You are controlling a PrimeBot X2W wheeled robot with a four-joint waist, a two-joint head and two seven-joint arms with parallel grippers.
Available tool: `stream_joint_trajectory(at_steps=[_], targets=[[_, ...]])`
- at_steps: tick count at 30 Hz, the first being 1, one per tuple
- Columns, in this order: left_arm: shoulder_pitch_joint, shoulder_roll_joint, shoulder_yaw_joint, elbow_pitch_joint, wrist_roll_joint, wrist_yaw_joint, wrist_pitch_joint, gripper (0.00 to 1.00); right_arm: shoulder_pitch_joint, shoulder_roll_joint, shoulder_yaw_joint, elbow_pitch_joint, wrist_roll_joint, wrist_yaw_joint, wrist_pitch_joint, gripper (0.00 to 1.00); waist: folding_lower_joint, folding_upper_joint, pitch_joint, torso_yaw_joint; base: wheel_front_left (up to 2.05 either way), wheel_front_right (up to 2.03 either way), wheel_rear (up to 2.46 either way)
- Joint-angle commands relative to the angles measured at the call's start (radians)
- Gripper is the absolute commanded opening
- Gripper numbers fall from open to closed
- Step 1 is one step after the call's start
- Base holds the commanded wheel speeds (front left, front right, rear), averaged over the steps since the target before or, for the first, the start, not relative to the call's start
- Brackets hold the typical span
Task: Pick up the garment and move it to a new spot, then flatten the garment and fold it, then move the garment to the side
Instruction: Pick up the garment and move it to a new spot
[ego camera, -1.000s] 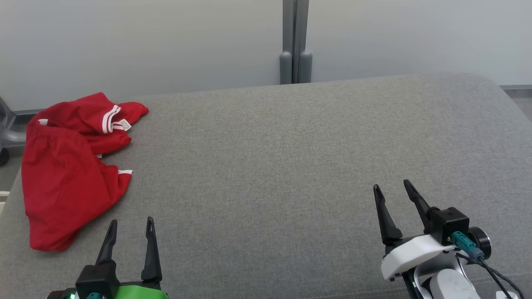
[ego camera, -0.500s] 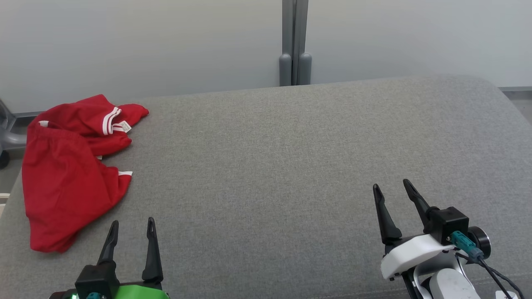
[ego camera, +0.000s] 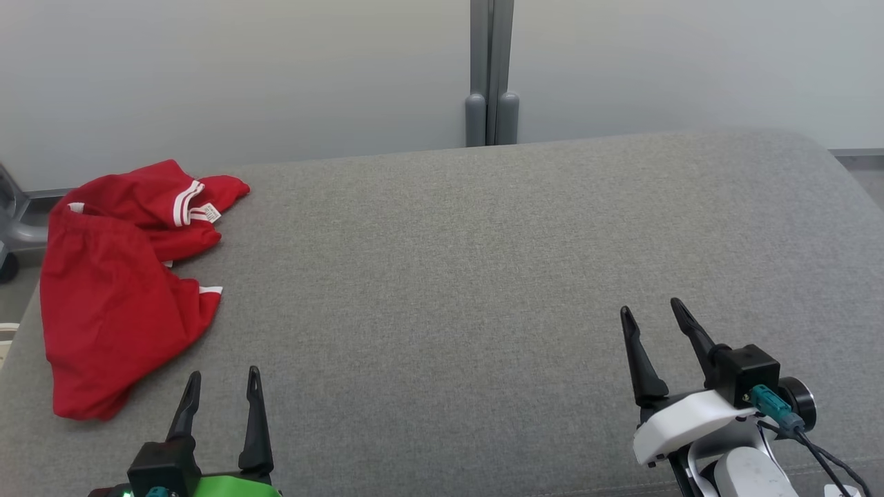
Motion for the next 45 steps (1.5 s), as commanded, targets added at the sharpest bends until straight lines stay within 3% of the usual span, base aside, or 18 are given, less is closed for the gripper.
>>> stream_joint_trajectory(at_steps=[1,11,32,39,45], targets=[[0.003,0.008,-0.003,0.002,-0.002,-0.001,0.000,1.00,0.006,-0.004,-0.002,-0.004,-0.005,0.000,-0.003,1.00,0.0000,0.0000,-0.001,0.002,0.00,0.00,0.00],[-0.004,0.016,-0.016,0.002,-0.002,0.003,0.012,1.00,0.026,-0.004,-0.003,-0.012,0.001,0.000,-0.001,1.00,0.0000,0.0000,-0.012,0.076,0.00,0.00,0.00],[0.015,0.041,-0.017,-0.035,-0.013,0.018,0.045,1.00,0.025,-0.004,0.025,0.002,0.043,0.000,-0.016,1.00,0.0000,0.0000,-0.008,0.411,0.00,0.00,0.00],[-0.002,0.050,-0.006,-0.046,-0.030,0.020,0.054,1.00,0.012,-0.004,0.024,0.005,0.043,0.000,-0.020,1.00,0.0000,0.0000,0.003,0.443,0.00,0.00,0.00],[-0.051,0.078,0.013,-0.059,-0.045,0.016,0.097,1.00,0.004,-0.004,0.011,0.005,0.035,0.000,-0.019,1.00,0.0000,0.0000,0.018,0.410,0.00,0.00,0.00]])
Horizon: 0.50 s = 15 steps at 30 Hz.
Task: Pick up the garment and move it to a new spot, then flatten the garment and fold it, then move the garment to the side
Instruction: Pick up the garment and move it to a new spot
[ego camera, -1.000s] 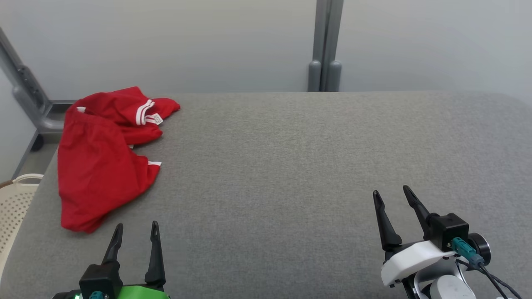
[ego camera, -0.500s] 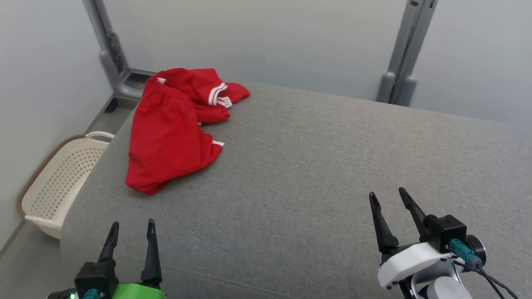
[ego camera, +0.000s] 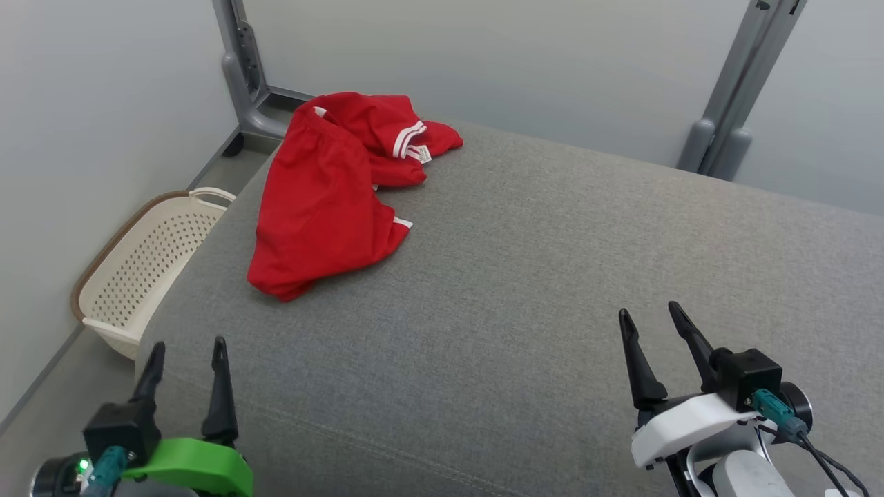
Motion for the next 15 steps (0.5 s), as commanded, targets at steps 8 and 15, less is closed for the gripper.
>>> stream_joint_trajectory(at_steps=[8,15], targets=[[-0.160,0.071,0.052,0.021,-0.058,-0.024,0.134,1.00,-0.016,-0.005,-0.031,-0.006,-0.019,0.000,-0.004,1.00,0.0000,0.0000,0.042,-0.112,0.00,0.00,0.00],[-0.347,0.115,0.144,0.189,-0.201,-0.069,0.248,1.00,-0.051,-0.005,-0.066,-0.046,-0.051,0.000,0.008,1.00,0.0000,0.0000,0.156,-0.225,0.00,0.00,0.00]])
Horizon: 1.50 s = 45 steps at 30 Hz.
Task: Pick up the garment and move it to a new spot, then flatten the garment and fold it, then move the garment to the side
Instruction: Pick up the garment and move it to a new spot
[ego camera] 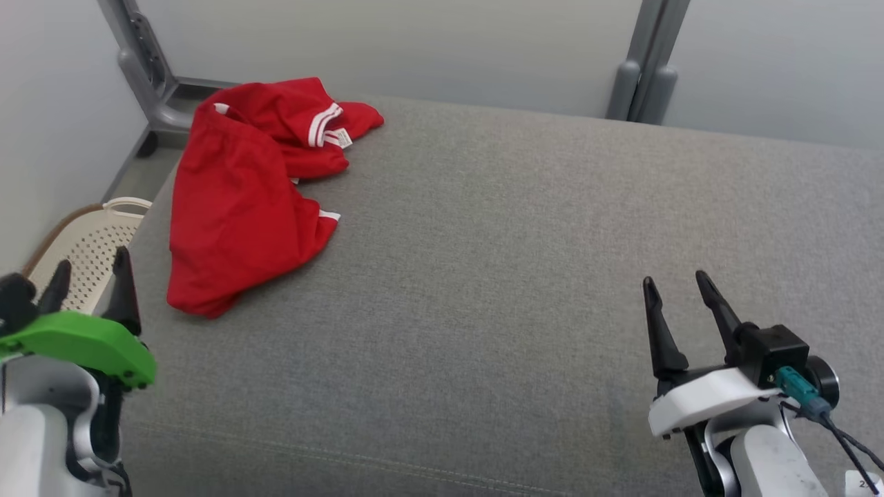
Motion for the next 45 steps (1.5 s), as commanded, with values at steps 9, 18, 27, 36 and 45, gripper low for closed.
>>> stream_joint_trajectory(at_steps=[9,18,27,36,45], targets=[[-0.219,0.056,0.035,0.136,-0.083,-0.043,0.104,1.00,-0.092,-0.004,-0.021,-0.061,-0.039,0.000,0.014,1.00,0.0000,0.0000,0.265,-0.146,0.00,0.00,0.00],[-0.362,0.095,0.042,0.196,-0.127,-0.071,0.166,1.00,-0.194,-0.004,0.001,-0.076,-0.045,0.000,0.005,1.00,0.0000,0.0000,0.427,-0.196,0.00,0.00,0.00],[-0.409,0.122,0.045,0.250,-0.125,-0.073,0.162,1.00,-0.262,-0.004,0.025,-0.063,-0.048,0.000,-0.005,1.00,0.0000,0.0000,0.512,-0.223,0.00,0.00,0.00],[-0.423,0.131,0.061,0.342,-0.125,-0.048,0.119,1.00,-0.295,-0.004,0.035,-0.059,-0.065,0.000,-0.009,1.00,0.0000,0.0000,0.553,-0.253,0.00,0.00,0.00],[-0.410,0.122,0.054,0.428,-0.116,-0.049,0.070,0.00,-0.296,-0.004,0.041,-0.047,-0.075,0.000,-0.009,1.00,0.0000,0.0000,0.542,-0.259,0.00,0.00,0.00]])
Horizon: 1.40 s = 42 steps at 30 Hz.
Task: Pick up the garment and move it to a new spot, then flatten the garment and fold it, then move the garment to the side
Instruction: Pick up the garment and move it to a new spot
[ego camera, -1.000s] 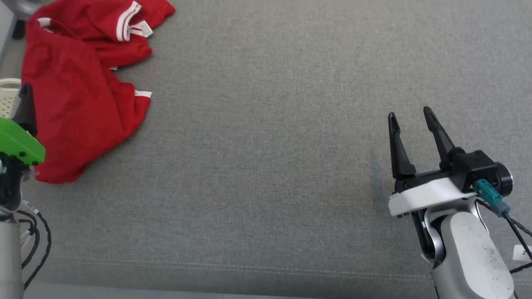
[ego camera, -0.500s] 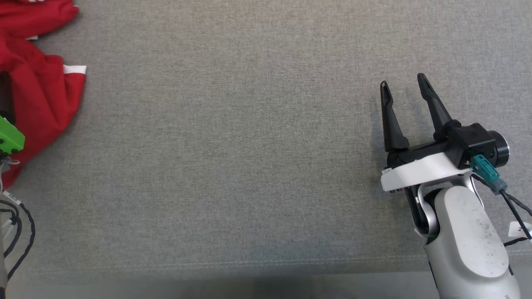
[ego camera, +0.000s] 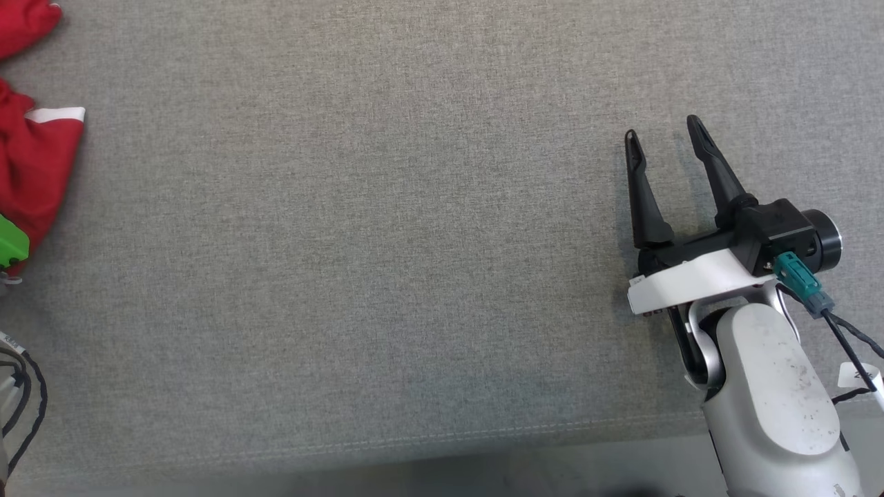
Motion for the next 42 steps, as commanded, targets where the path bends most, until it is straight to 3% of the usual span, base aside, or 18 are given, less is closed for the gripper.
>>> stream_joint_trajectory(at_steps=[1,14,22,27,35,42], targets=[[0.015,-0.006,-0.008,0.024,0.009,-0.006,-0.006,0.00,-0.006,-0.003,0.000,0.005,-0.007,0.000,-0.003,1.00,-0.0001,-0.0001,-0.013,0.004,0.00,0.00,0.00],[0.069,0.033,-0.060,-0.057,0.028,-0.085,-0.027,0.00,0.034,-0.003,-0.013,0.034,0.023,0.000,-0.006,1.00,-0.0001,-0.0001,-0.127,0.033,0.00,0.00,0.00],[0.130,0.067,-0.127,-0.262,0.063,-0.108,0.010,0.00,0.086,-0.003,-0.030,0.042,0.049,0.000,-0.006,1.00,-0.0001,-0.0001,-0.251,0.020,0.00,0.00,0.00],[0.163,0.054,-0.199,-0.403,0.097,-0.117,0.037,0.00,0.134,-0.003,-0.048,0.046,0.054,0.000,-0.006,1.00,-0.0001,-0.0001,-0.328,-0.010,0.00,0.00,0.00],[0.142,-0.028,-0.346,-0.473,0.140,-0.125,0.061,0.00,0.195,-0.004,-0.074,0.044,0.050,0.000,-0.006,1.00,-0.0001,-0.0001,-0.404,-0.086,0.00,0.00,0.00],[0.086,-0.179,-0.449,-0.332,0.136,-0.128,0.014,0.00,0.200,-0.003,-0.047,0.035,0.065,0.000,-0.006,1.00,-0.0001,-0.0001,-0.389,-0.172,0.00,0.00,0.00]])
